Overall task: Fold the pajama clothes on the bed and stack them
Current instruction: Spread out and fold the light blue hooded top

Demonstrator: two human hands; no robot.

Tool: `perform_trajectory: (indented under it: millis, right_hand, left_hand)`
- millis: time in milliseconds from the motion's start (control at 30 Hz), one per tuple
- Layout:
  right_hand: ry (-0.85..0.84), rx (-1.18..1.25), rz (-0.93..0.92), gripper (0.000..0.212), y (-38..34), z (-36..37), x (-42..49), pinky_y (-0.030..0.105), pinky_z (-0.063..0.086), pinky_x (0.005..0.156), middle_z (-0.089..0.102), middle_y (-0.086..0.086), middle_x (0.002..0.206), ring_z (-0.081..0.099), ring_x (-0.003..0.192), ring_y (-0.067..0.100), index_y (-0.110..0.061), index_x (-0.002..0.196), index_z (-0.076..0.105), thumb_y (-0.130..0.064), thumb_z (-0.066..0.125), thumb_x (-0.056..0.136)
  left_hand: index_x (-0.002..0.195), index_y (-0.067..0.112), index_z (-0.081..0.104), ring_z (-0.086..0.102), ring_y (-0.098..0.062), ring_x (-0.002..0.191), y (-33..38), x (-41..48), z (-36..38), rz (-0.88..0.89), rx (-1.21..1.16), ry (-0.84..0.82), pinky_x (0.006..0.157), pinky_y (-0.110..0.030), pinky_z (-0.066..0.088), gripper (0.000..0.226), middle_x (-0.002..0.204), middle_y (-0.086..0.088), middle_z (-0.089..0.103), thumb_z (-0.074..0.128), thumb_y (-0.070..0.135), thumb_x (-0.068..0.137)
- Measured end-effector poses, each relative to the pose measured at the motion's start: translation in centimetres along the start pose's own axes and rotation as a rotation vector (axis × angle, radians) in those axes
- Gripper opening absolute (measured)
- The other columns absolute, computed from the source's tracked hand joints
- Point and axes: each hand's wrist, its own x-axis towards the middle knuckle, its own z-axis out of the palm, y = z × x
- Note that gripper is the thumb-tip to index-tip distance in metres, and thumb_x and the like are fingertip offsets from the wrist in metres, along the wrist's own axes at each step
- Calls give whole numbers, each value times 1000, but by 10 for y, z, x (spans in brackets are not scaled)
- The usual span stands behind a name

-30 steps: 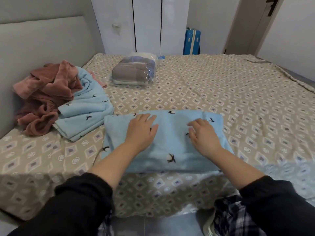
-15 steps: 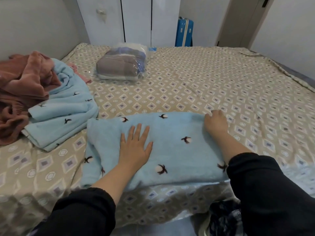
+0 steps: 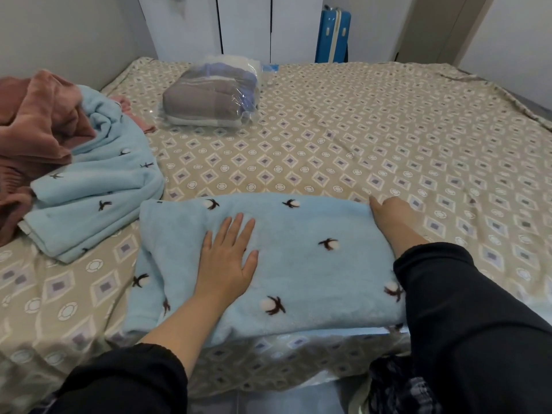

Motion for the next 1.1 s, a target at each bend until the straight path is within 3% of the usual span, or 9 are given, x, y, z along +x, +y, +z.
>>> perform_trajectory:
  millis: [133, 267, 367, 467, 533, 633, 700, 867, 1100]
  right_hand:
    - [-189, -214, -45, 48, -20, -6, -4, 39, 44, 85, 63, 15, 111, 58, 104, 36, -2, 112, 60, -44, 41, 99]
    - [-173, -285, -193, 57, -86, -35, -34, 53, 23, 110, 34, 16, 149, 32, 137, 36, -12, 142, 38, -49, 31, 99]
    - [-27, -65, -520, 56, -131, -21, -105, 55, 18, 110, 34, 12, 149, 29, 138, 31, -15, 143, 35, -49, 29, 99]
    - [-142, -216, -980, 62, -111, 16, -176, 52, 3, 116, 14, 2, 161, 10, 148, 20, -25, 152, 21, -56, 17, 98]
    - [-156, -251, -884, 59, -81, 18, -168, 48, -4, 116, 3, -3, 162, 1, 148, 14, -29, 154, 11, -52, 17, 100]
    - [-205, -187, -373, 58, -58, 2, -132, 51, -3, 118, 2, 0, 162, 0, 148, 14, -23, 154, 6, -46, 16, 101]
    - [-246, -213, -222, 63, -70, -7, -128, 56, -4, 116, -3, 3, 162, -3, 148, 19, -20, 154, 3, -49, 14, 100]
    - [13, 54, -545, 56, -139, 10, -174, 54, 1, 115, 4, 4, 162, 0, 148, 22, -20, 153, 14, -40, 20, 101]
    - [-14, 164, -545, 50, -119, 49, -192, 42, -2, 118, 19, -1, 159, 9, 148, 14, -18, 151, 26, -29, 25, 103]
  left_hand:
    - [153, 30, 13, 6, -16, 149, 0, 0, 0, -8, -6, 1, 117, -44, 6, 71, 161, 5, 7, 3, 55, 87]
    - [153, 28, 12, 7, -18, 149, 1, 2, 0, -16, 15, -9, 117, -45, 6, 74, 162, 4, 8, 1, 54, 85]
    - [154, 25, 10, 6, -17, 149, 0, 2, -1, -30, 31, -18, 117, -44, 6, 77, 162, 4, 6, -2, 55, 83]
    - [154, 19, 7, 3, -13, 149, -1, 1, 0, -37, 46, -44, 118, -41, 3, 74, 162, 4, 4, 2, 51, 88]
    - [154, 16, 8, 3, -13, 149, -1, 1, 1, -33, 14, -48, 118, -42, 1, 65, 162, 3, 4, 15, 40, 95]
    - [154, 16, 3, -1, -12, 149, 1, 2, 1, -40, -3, -56, 118, -41, -2, 66, 162, 4, 0, 12, 37, 93]
    - [154, 16, 2, -1, -12, 149, 1, 2, 0, -39, -17, -60, 118, -40, -2, 68, 162, 4, -1, 10, 38, 91]
    - [154, 15, 3, 0, -13, 149, -1, 2, 3, -40, -10, -25, 118, -41, -1, 59, 162, 3, 0, 24, 30, 101]
    - [154, 16, 16, 7, -11, 148, 0, 3, 0, -32, -76, 33, 118, -37, 2, 55, 162, 3, 11, 29, 24, 101]
